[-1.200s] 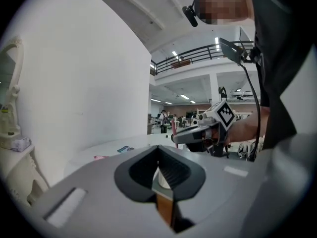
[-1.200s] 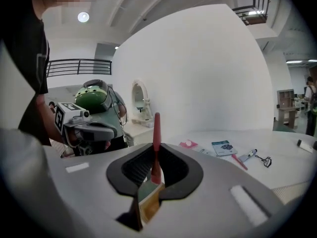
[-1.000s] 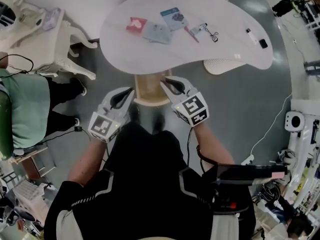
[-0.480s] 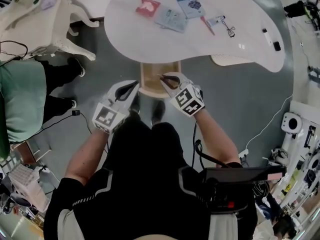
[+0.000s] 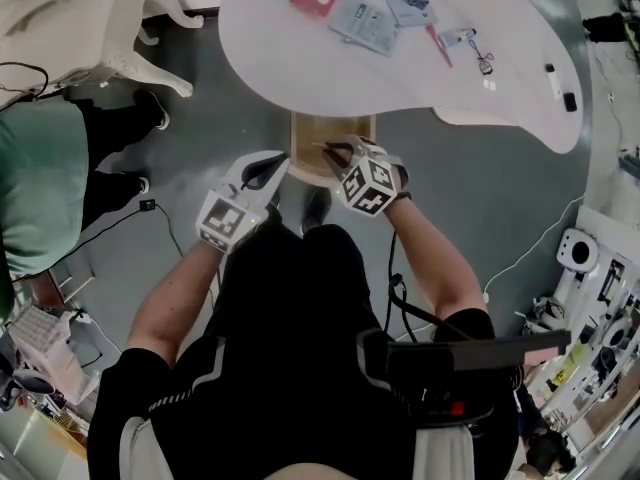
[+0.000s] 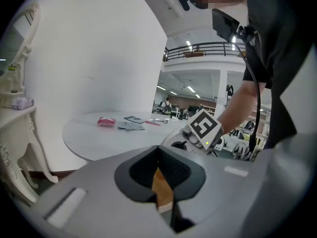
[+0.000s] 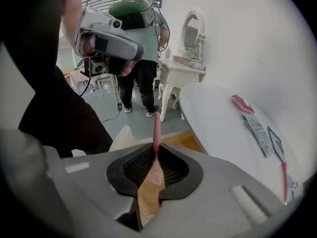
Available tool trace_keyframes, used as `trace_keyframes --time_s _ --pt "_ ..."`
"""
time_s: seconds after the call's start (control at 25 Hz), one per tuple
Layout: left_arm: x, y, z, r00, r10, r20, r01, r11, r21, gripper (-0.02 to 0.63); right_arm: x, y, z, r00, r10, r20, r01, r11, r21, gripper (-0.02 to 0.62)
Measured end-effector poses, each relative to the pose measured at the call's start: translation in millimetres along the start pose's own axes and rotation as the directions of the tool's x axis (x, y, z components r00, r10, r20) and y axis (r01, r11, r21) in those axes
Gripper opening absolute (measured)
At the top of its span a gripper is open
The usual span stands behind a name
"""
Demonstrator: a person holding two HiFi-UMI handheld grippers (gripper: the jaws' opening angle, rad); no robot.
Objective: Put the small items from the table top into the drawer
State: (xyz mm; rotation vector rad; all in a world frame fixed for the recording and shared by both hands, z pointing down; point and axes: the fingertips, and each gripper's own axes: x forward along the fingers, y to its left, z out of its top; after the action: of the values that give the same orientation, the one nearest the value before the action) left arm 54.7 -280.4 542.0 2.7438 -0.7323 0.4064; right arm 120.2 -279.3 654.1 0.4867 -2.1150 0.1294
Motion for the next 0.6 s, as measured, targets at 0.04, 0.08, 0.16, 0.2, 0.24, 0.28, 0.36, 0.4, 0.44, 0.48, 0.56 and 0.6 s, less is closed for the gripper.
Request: trace_keyframes --time_s 0.04,0.08,0.16,0.2,0.24,0.28,0.36,0.4,0.44,0.48,0.56,0.6 --pt "0.9 1.1 -3.8 1.0 -0.002 -0.009 0.002 1.0 0.004 0.0 4.5 0.4 -2.3 1.0 0.003 -0.015 -0.003 1.0 -0.01 0.041" --pt "1.7 2.0 -7.7 1.0 -0.002 -0.018 0.002 1.0 0.008 0.0 9.0 0.3 -5.4 1.0 0.006 -0.03 -0.006 1.0 -0.019 0.041" --pt "2.9 4.7 -14.6 1.0 0.005 -0.031 -0.005 1.0 0.011 0.0 18.7 -0.6 -13.3 0.998 0.012 -0.064 -0.015 0.999 -0.035 0.041" --pt "3.5 6.5 -17.4 0.999 0.011 -0.034 -0.011 1.0 0.01 0.0 23.6 -1.6 -17.7 0.997 0.017 -0.081 -0.021 0.999 -0.044 0.041" --pt "3.9 8.2 -19.8 0.999 0.017 -0.035 -0.016 1.0 0.008 0.0 28.3 -2.5 -22.3 0.995 0.022 -0.099 -0.028 0.998 -0.056 0.041" --pt "4.2 9.3 -22.2 0.999 0.02 -0.036 -0.02 1.0 0.006 0.0 32.7 -3.0 -26.4 0.993 0.027 -0.114 -0.035 0.997 -0.068 0.041" --pt "3.6 9.6 -28.6 0.999 0.02 -0.04 -0.02 1.0 0.006 0.0 42.0 -3.1 -32.2 0.991 0.033 -0.133 -0.045 0.995 -0.087 0.041" --pt "3.3 9.2 -32.5 0.999 0.019 -0.043 -0.018 1.0 0.006 0.0 46.6 -3.1 -34.0 0.99 0.036 -0.137 -0.049 0.995 -0.092 0.041" --pt "3.5 8.7 -36.9 0.999 0.018 -0.046 -0.017 1.0 0.006 0.0 51.2 -2.9 -35.8 0.989 0.039 -0.141 -0.053 0.994 -0.096 0.041" --pt "4.1 8.4 -41.5 0.999 0.018 -0.05 -0.018 1.0 0.005 0.0 55.7 -2.3 -38.1 0.988 0.044 -0.146 -0.059 0.993 -0.101 0.041" --pt "5.6 8.8 -49.9 0.998 0.024 -0.056 -0.024 1.0 0.002 0.0 64.1 -0.4 -44.1 0.985 0.056 -0.166 -0.076 0.99 -0.115 0.041" --pt "6.4 9.7 -53.0 0.998 0.029 -0.058 -0.029 1.0 0.002 0.0 68.1 0.2 -47.1 0.982 0.062 -0.177 -0.084 0.989 -0.122 0.041"
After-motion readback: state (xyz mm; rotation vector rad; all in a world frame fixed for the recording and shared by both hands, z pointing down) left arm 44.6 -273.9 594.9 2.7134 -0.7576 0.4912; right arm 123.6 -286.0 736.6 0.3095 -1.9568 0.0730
